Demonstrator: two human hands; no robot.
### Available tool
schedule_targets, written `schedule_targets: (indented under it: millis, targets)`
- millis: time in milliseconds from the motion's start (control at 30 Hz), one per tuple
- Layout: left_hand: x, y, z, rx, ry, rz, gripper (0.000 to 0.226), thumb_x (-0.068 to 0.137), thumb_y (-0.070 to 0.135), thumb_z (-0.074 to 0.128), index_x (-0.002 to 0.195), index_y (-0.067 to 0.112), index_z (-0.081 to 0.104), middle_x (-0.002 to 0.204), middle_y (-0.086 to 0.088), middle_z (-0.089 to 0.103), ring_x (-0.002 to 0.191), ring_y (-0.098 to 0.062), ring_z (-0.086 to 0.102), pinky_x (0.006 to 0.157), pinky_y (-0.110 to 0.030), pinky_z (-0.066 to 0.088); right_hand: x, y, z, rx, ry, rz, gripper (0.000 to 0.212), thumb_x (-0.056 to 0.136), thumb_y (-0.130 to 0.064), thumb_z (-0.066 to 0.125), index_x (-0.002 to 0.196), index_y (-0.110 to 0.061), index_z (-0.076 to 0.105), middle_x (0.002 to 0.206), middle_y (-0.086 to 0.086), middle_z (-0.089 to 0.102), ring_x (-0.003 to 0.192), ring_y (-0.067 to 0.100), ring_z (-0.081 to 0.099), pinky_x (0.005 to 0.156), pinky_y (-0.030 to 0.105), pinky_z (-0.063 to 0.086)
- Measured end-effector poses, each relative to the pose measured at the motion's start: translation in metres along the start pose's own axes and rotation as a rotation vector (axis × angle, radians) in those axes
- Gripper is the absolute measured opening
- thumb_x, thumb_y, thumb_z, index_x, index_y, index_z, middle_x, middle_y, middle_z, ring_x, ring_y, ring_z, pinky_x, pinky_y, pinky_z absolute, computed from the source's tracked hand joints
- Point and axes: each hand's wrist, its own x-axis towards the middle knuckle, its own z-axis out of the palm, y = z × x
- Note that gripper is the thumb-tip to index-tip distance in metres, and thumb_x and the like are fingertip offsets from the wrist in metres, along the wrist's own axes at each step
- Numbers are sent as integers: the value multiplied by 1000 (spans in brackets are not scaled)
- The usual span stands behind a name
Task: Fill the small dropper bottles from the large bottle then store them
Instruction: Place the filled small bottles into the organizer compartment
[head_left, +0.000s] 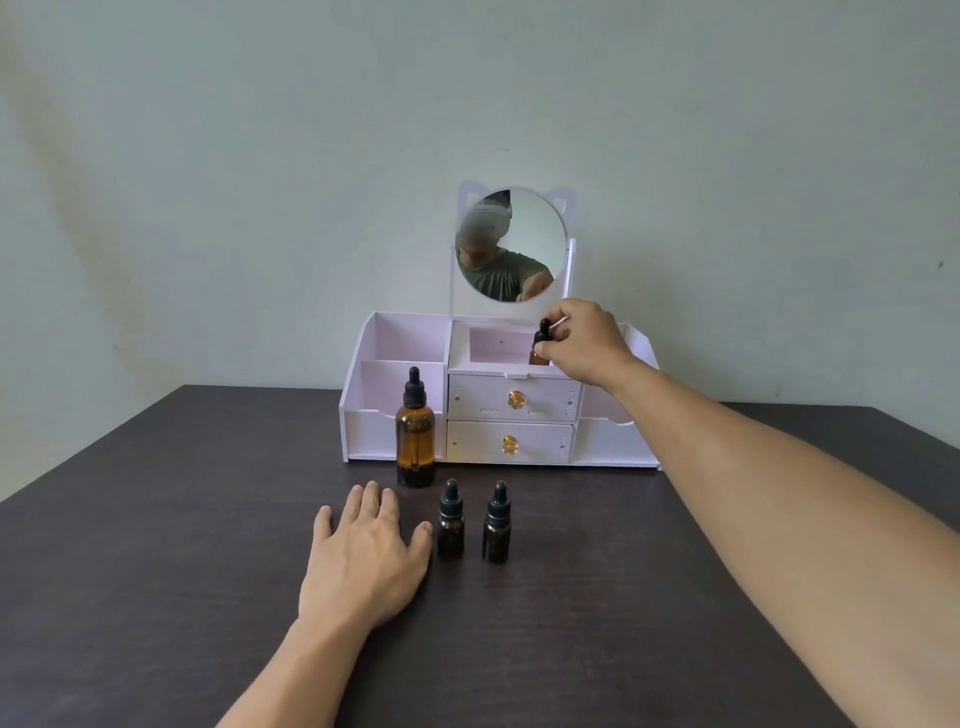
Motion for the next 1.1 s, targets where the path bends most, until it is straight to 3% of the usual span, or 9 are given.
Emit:
schedule_targets:
  millis: [100, 200, 333, 433, 567, 633, 767, 900, 1100]
  targets:
    - [0, 0, -1, 0, -12, -5, 69, 97, 57, 22, 154, 18, 17, 163, -2, 9, 150, -17, 1, 121, -45, 4, 1, 8, 6, -62, -40, 35, 23, 74, -22, 74, 88, -29, 58, 82, -8, 67, 94, 26, 64, 92, 48, 49]
    - [0, 1, -2, 5, -14, -8, 69, 97, 57, 22, 154, 18, 17, 163, -2, 10, 150, -17, 2, 121, -45, 5, 2, 11, 9, -66, -54, 45, 17, 76, -26, 71, 86, -31, 58, 88, -4, 69, 95, 28, 63, 94, 52, 46]
    - [0, 1, -3, 3, -25, -9, 69, 97, 57, 23, 154, 18, 16, 163, -2, 9, 150, -18, 2, 121, -45, 4, 4, 14, 7, -76, -68, 28, 16, 76, -26, 68, 89, -30, 60, 88, -4, 70, 95, 28, 63, 94, 50, 47]
    - [0, 1, -3, 5, -19, -8, 69, 97, 57, 23, 154, 18, 18, 163, -2, 10, 150, -17, 2, 121, -45, 5, 0, 12, 1, -62, -67, 25, 28, 78, -22, 71, 105, -23, 62, 100, 1, 69, 100, 25, 63, 92, 42, 51]
    - [0, 2, -4, 1, -17, -8, 69, 97, 56, 23, 153, 16, 19, 162, -3, 11, 150, -18, 3, 121, -46, 5, -35, -5, -10, -94, 111, -159, 32, 82, -15, 67, 114, -14, 62, 113, 2, 66, 104, 19, 61, 91, 32, 50]
    - [0, 2, -4, 3, -22, -5, 69, 97, 56, 22, 153, 16, 20, 162, -4, 12, 150, -18, 3, 121, -46, 5, -65, -12, -11, 26, -24, -223, 28, 79, -6, 65, 106, -14, 65, 105, 0, 68, 96, 18, 64, 81, 26, 51]
    - [-2, 3, -4, 12, -15, -6, 67, 98, 54, 22, 152, 15, 22, 161, -5, 15, 149, -19, 5, 120, -47, 6, -125, -15, -1, 95, -582, -157, 32, 76, -9, 74, 104, -23, 68, 105, -6, 69, 92, 8, 68, 81, 22, 55]
    - [-2, 3, -2, 10, -12, -10, 67, 97, 55, 23, 152, 15, 23, 161, -4, 16, 149, -18, 7, 120, -47, 6, -141, -9, 16, 3, -557, -200, 31, 78, -26, 77, 107, -26, 68, 104, -9, 67, 93, 4, 65, 87, 25, 53]
    - [-2, 2, -2, 5, -29, -11, 69, 97, 57, 22, 153, 17, 19, 162, -4, 12, 150, -19, 4, 121, -47, 4, -128, -14, 8, 45, -422, -226, 14, 80, -13, 73, 91, -22, 69, 89, -3, 72, 87, 11, 67, 86, 29, 53]
